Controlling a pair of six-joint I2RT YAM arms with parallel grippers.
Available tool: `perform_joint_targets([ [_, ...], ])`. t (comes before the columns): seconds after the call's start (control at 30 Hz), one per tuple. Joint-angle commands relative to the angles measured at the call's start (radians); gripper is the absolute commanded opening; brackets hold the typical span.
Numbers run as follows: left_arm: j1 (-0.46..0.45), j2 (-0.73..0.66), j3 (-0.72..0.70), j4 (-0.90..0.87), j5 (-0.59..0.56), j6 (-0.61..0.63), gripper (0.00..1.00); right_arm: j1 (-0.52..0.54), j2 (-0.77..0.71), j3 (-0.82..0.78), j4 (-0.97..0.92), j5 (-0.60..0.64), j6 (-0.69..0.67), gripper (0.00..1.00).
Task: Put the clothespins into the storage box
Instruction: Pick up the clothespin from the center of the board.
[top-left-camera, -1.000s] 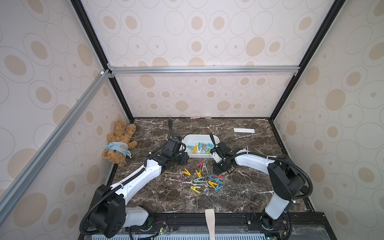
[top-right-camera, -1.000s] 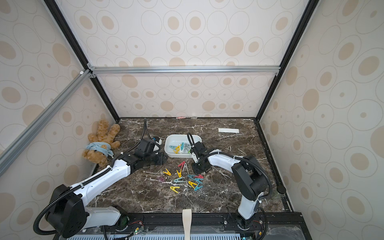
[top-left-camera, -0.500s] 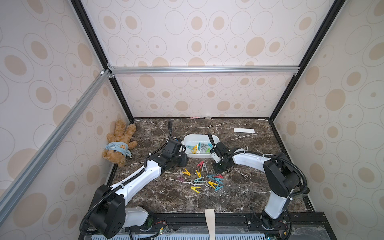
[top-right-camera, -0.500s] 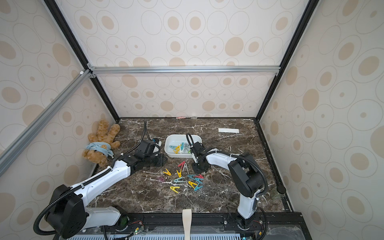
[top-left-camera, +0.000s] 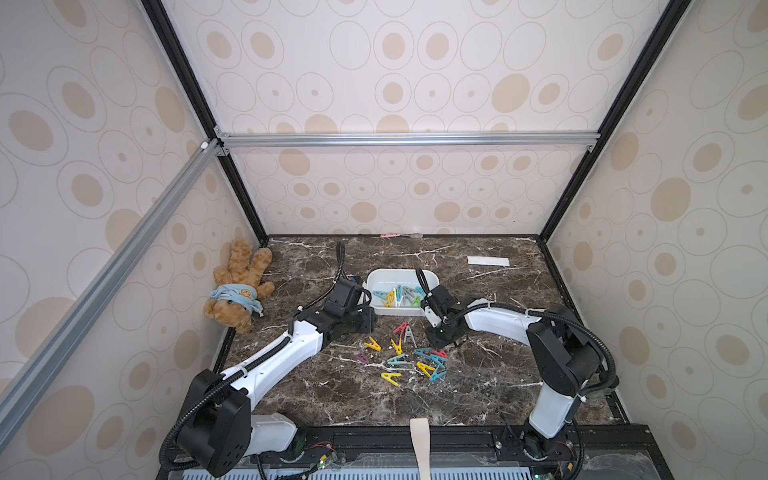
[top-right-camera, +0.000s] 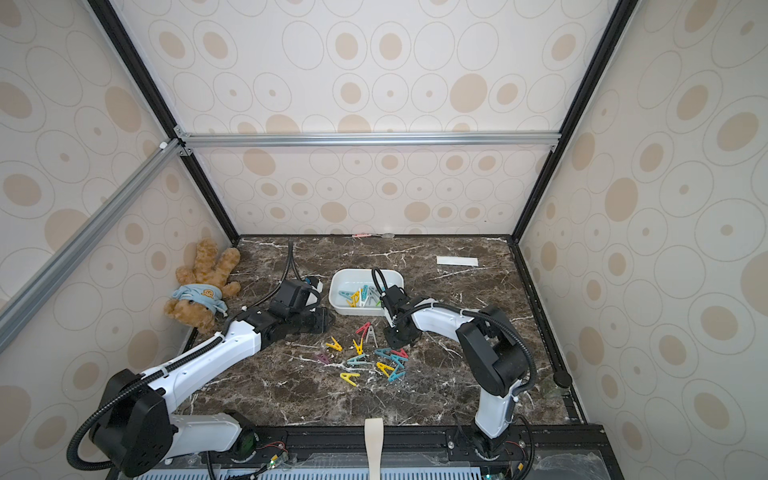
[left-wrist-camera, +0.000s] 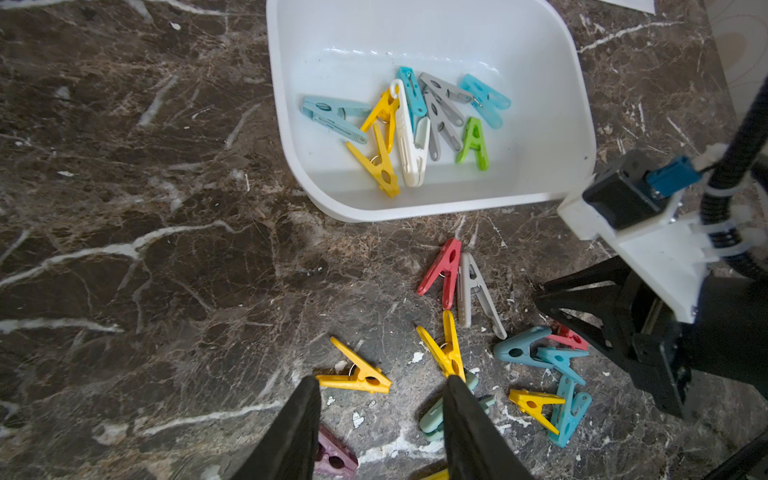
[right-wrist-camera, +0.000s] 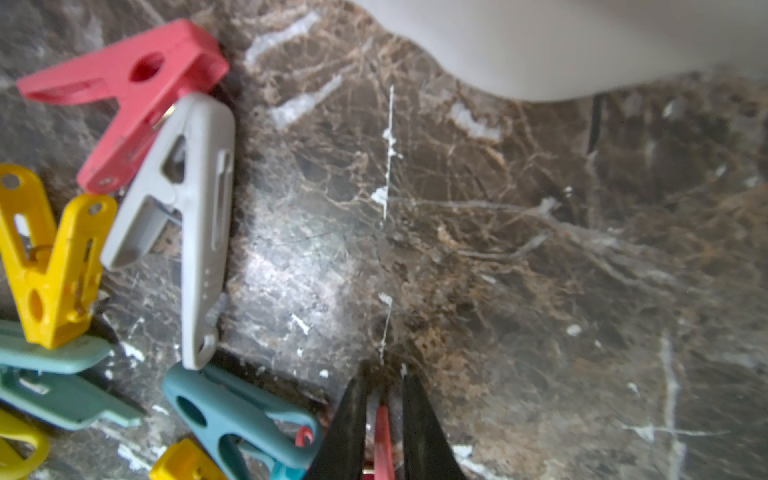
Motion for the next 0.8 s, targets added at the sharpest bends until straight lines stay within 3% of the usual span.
perform_joint_targets([
  [0.0,0.008,0.008,0.023,-0.009,-0.006,-0.004,0.48,0.027,-0.011,-0.035,-0.049,0.009,0.006,0.24],
  [0.17,0.008,0.009,0.023,-0.009,-0.006,-0.004,0.48,0.036,-0.016,-0.044,-0.056,0.029,0.01,0.21],
  [0.63,0.008,-0.002,0.005,-0.012,-0.026,-0.015,0.48,0.036,-0.091,-0.069,-0.052,0.098,0.023,0.0],
  [0.77,0.008,-0.006,-0.005,0.004,-0.025,-0.03,0.48,0.036,-0.116,-0.015,-0.116,0.113,0.0,0.0],
])
